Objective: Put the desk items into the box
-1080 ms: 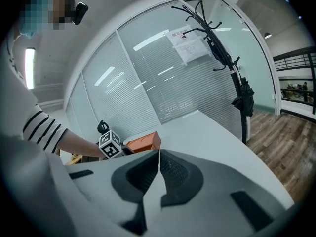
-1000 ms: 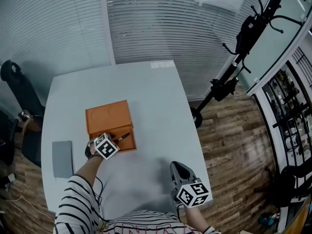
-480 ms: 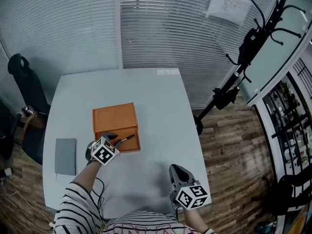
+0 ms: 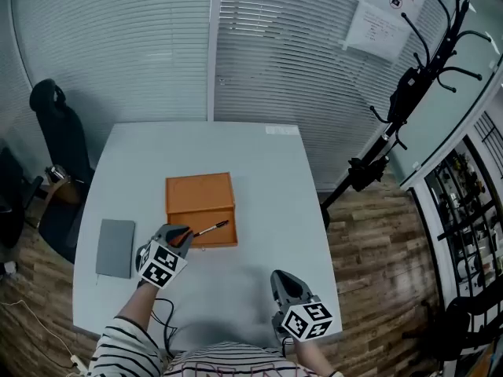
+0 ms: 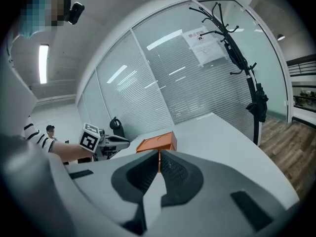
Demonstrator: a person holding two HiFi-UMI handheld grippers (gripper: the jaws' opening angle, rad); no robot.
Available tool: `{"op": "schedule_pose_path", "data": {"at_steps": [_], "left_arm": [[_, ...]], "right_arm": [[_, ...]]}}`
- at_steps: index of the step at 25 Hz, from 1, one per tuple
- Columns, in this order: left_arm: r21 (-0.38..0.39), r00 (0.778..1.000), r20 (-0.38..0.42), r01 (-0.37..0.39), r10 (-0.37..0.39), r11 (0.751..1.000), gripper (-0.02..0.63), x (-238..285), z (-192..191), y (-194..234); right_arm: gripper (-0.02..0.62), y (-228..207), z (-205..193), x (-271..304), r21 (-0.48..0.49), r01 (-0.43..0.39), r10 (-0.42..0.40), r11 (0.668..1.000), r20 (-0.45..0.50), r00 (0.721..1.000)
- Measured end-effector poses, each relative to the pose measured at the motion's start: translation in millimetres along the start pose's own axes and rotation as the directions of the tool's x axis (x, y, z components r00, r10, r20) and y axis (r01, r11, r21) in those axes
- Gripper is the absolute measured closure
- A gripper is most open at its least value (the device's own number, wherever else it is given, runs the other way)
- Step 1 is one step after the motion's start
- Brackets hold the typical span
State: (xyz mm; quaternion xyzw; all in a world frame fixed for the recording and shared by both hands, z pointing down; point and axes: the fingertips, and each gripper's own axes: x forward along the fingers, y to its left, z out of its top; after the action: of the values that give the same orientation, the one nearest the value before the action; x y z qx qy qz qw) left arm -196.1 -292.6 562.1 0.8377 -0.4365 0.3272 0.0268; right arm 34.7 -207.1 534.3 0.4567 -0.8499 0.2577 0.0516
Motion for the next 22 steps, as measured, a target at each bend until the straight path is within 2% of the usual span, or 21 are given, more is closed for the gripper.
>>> {"op": "schedule_pose_path", "data": {"at_steps": [10, 22], "left_arm": [[-0.075, 0.984, 0.156, -0.078, 0.089, 0.994, 0.577, -88, 7, -1], [-0.144, 0.958, 0.254, -0.102, 0.137, 0.984, 0.581, -162, -20, -21]], "right_arm": [[0.568, 39, 0, -1, -0.029, -0.020, 0.021, 0.999, 0.019, 1.000], [0.568, 76, -7, -4, -0.051, -0.005, 0.007, 0.999, 0.044, 0.999]]}}
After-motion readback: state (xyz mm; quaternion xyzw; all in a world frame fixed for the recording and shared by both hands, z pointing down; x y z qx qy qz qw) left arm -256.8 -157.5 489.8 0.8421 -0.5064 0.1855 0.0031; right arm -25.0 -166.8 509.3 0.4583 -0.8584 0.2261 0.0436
